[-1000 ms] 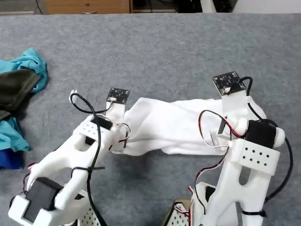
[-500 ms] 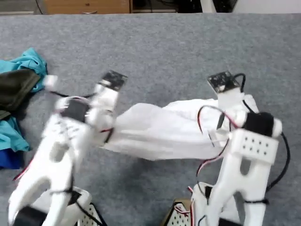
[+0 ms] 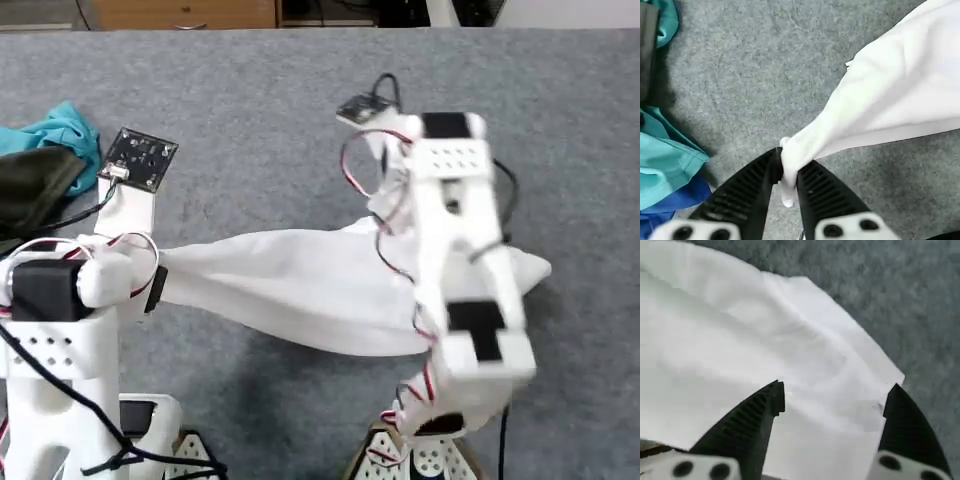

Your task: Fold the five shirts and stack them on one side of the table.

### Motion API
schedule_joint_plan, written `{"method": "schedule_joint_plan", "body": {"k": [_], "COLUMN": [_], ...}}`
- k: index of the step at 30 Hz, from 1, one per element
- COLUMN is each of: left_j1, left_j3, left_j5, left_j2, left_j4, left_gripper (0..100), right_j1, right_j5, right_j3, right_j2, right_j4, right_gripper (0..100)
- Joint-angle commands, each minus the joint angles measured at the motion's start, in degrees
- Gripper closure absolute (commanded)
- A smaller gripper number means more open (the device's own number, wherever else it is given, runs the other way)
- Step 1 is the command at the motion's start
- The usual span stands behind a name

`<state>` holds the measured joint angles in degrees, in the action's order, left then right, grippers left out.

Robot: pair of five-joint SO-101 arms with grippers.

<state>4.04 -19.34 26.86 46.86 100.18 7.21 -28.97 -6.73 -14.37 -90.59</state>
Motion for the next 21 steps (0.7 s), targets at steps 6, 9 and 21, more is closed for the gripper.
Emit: {"method": "schedule_joint_plan", "body": {"k": [6, 9, 21], "left_j1": [0.9, 0.9, 0.9], "left_j3": [-0.4, -3.3, -4.5], "left_j5": [0.4, 0.4, 0.4], "left_j2": [0.7, 1.0, 0.8], "left_j4": [0.7, 0.7, 0.5], "left_gripper": [98, 98, 98], "right_j1": [2.9, 2.4, -4.0], "right_j5": [-0.4, -0.2, 2.1], "right_j3": [-20.3, -23.3, -28.6], "right_j2": [-22.5, -24.1, -30.5], "right_j4": [-3.3, -3.3, -2.3], "right_gripper": [76.5, 89.6, 93.9]}}
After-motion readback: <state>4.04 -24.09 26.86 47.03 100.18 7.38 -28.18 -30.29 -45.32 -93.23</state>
